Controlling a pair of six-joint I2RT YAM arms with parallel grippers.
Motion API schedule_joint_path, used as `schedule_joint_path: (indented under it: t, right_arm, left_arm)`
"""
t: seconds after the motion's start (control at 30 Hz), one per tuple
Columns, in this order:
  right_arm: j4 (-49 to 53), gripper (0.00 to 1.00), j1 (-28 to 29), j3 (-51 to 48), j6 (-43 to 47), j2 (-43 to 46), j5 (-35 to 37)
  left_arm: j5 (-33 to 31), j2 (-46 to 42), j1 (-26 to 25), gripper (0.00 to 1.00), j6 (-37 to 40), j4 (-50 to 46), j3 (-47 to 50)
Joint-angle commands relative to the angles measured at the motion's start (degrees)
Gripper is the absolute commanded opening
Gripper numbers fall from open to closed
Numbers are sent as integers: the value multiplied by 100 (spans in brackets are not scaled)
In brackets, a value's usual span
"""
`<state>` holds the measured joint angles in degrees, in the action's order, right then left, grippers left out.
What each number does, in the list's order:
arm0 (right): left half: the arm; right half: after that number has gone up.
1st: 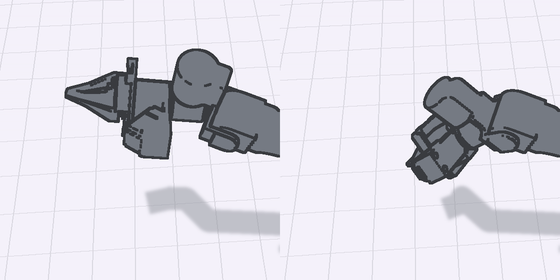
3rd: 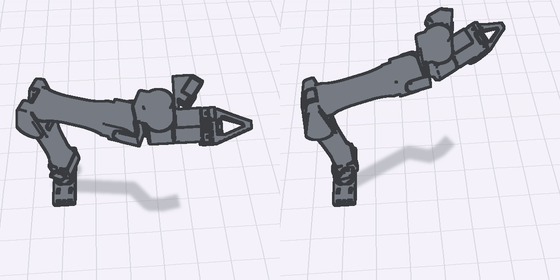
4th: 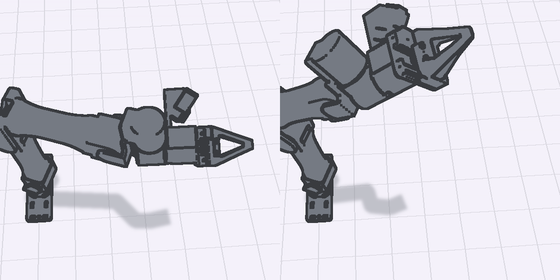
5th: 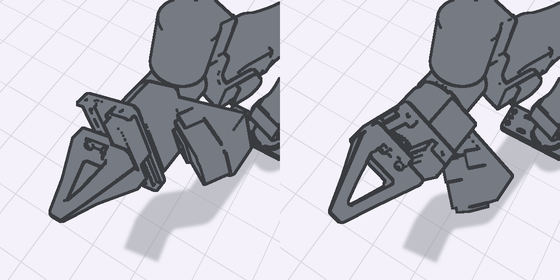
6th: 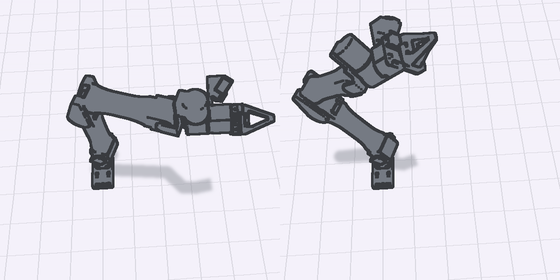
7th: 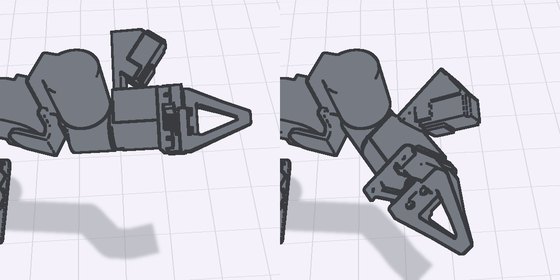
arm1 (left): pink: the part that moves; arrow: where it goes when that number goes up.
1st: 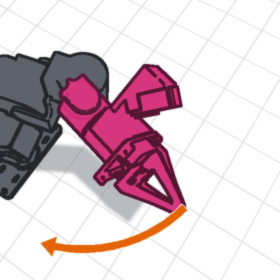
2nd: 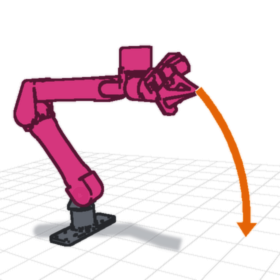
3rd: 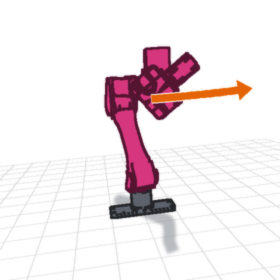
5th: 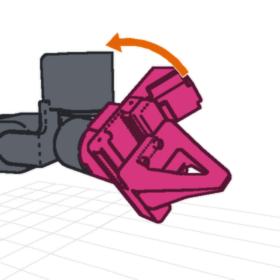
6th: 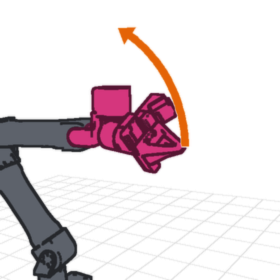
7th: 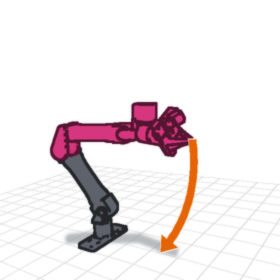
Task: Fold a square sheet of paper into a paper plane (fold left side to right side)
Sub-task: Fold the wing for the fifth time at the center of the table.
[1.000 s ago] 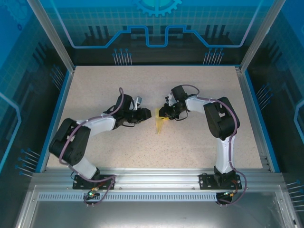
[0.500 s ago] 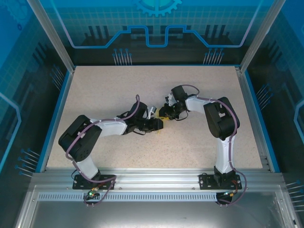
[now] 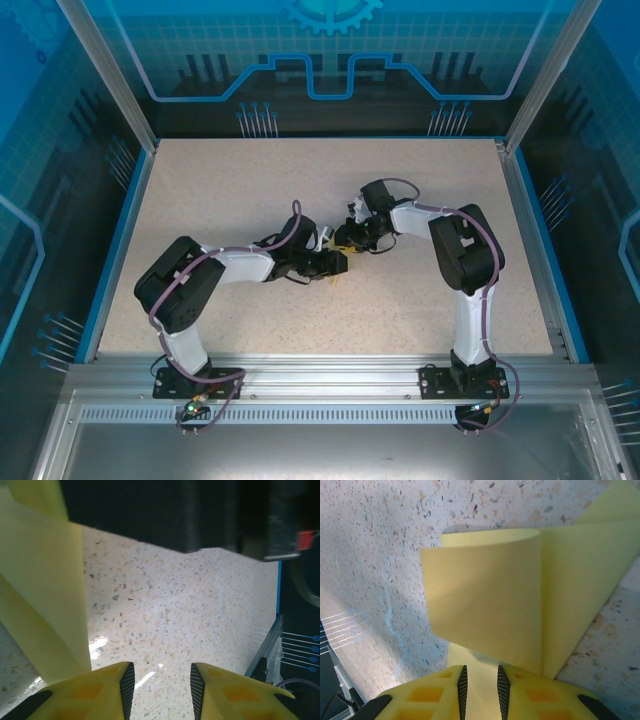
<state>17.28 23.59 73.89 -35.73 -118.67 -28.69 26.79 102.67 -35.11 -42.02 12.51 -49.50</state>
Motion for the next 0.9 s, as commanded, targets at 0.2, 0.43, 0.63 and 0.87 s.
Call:
schedule_joint_path:
  t: [0.2,0.43,0.63,0.87]
  right_arm:
    - [456,27,-13,-103,110,-279,281]
    - [478,27,-14,-94,118,-268,296]
    - [496,27,-13,-67,132,-270,294]
    - [527,27,-15,-32,126,-275,320]
  left_arm:
    - [-61,195,-43,38,-55,-33,70]
    - [-126,365,-67,37,-183,-10,188]
    - [-140,455,-131,36,-177,-189,143]
    - [-360,421,-311,33,-53,-890,63]
